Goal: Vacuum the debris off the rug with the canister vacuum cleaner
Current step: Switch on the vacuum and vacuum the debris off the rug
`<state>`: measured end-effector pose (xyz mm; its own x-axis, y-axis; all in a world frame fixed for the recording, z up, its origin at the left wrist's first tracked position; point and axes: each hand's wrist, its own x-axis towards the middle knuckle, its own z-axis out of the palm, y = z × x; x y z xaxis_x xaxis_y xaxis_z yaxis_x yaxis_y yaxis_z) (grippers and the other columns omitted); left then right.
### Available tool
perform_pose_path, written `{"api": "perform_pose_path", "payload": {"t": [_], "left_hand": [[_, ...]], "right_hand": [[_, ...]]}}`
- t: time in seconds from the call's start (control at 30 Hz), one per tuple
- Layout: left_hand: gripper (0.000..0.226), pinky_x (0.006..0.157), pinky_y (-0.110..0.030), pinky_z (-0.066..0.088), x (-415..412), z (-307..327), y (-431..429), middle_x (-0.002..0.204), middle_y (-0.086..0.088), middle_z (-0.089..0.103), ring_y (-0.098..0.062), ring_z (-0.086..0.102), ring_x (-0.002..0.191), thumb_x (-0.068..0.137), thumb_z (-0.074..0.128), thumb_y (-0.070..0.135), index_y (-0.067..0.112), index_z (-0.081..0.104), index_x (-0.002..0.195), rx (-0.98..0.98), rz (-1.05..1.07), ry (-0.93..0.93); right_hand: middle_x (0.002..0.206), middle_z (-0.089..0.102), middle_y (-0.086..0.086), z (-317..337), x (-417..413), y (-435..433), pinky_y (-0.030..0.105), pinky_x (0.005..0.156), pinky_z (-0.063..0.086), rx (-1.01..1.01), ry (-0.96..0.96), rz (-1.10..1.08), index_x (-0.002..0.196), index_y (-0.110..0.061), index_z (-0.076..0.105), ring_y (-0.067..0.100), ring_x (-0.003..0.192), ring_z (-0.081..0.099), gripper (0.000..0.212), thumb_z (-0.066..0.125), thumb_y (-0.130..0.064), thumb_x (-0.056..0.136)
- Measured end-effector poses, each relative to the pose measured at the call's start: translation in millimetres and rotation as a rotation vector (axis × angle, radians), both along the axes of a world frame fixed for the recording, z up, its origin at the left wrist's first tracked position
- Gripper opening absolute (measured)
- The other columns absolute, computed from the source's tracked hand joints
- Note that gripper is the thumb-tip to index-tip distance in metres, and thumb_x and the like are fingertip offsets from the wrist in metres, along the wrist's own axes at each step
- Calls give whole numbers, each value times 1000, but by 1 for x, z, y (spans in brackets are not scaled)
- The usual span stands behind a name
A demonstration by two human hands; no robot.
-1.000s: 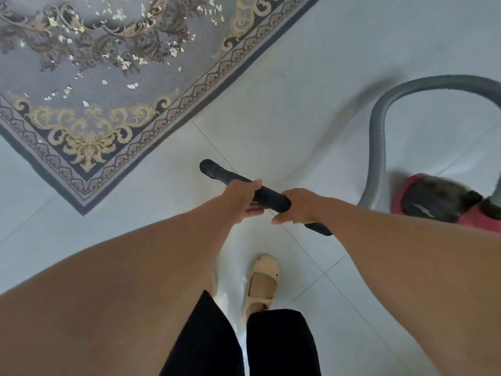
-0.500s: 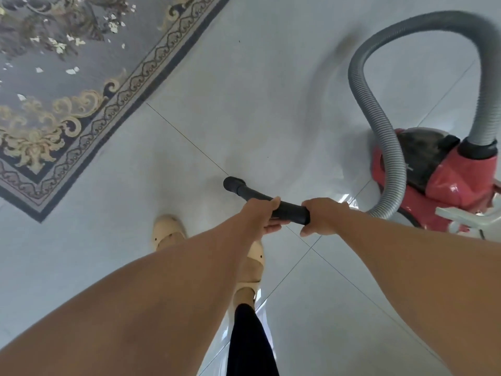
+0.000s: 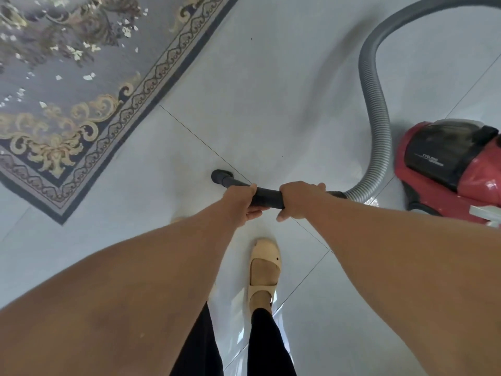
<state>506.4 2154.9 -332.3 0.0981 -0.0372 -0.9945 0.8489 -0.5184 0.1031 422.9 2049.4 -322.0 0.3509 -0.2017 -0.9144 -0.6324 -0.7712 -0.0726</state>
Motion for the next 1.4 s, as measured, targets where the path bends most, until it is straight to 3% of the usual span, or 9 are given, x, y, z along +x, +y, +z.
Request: {"api": "perform_pose_path", "payload": {"t": [0.17,0.33,0.5,0.63,0.77,0.87,1.0,1.2,1.4], "left_hand": [[28,84,-39,57,-19,-1,-16,94,-13,66,-30,71,89,98,55,19,3,48,119,-60,-112,47],[26,81,-39,58,-28,-7,-35,84,-10,64,-29,71,83,97,57,19,4,46,116,-62,-58,73],[23,76,-35,58,30,-9,-10,84,-9,62,-23,67,67,97,56,20,7,45,113,22,-3,-58],[15,86,-37,57,82,2,12,78,-6,60,-22,65,67,99,53,21,10,46,106,107,43,-171],[16,75,-33,56,130,17,30,89,-7,63,-20,64,66,98,53,23,11,47,108,141,92,-273],[21,83,-37,58,168,30,38,79,-6,61,-21,65,70,97,55,27,10,49,107,149,112,-342],[26,86,-37,57,214,43,50,91,-7,67,-24,69,84,95,59,33,10,53,105,121,162,-398],[34,72,-30,59,267,62,78,114,-9,66,-22,71,86,91,67,23,9,55,119,2,268,-358],[29,67,-30,57,312,69,95,117,-9,65,-20,68,80,93,64,23,14,53,118,2,339,-303]], "right_hand": [[98,61,-3,11,-24,-17,41,85,28,-39,65,-42,100,-22,51,21,98,59,34,72,-42,82],[97,62,-3,13,-29,-34,41,84,27,-74,94,1,101,-22,52,21,95,60,35,73,-42,81],[93,59,-4,3,34,-9,41,85,29,-45,-24,35,102,-21,52,22,93,58,36,72,-43,82],[91,56,-3,5,83,14,41,87,31,13,-190,1,103,-19,47,23,89,53,38,66,-47,86],[93,55,-4,21,127,24,40,83,30,56,-295,-30,110,-20,47,22,88,49,39,58,-51,90],[92,56,-3,37,165,30,39,83,29,72,-337,-36,108,-21,45,22,87,49,34,53,-51,93],[91,57,-2,53,214,39,40,82,32,101,-360,-48,110,-20,44,23,87,52,33,49,-50,96],[94,56,0,68,279,67,44,88,34,74,-348,-45,113,-19,43,26,92,53,33,47,-49,97],[98,59,1,72,332,89,43,89,34,63,-326,-26,117,-20,45,27,97,56,37,46,-50,97]]}}
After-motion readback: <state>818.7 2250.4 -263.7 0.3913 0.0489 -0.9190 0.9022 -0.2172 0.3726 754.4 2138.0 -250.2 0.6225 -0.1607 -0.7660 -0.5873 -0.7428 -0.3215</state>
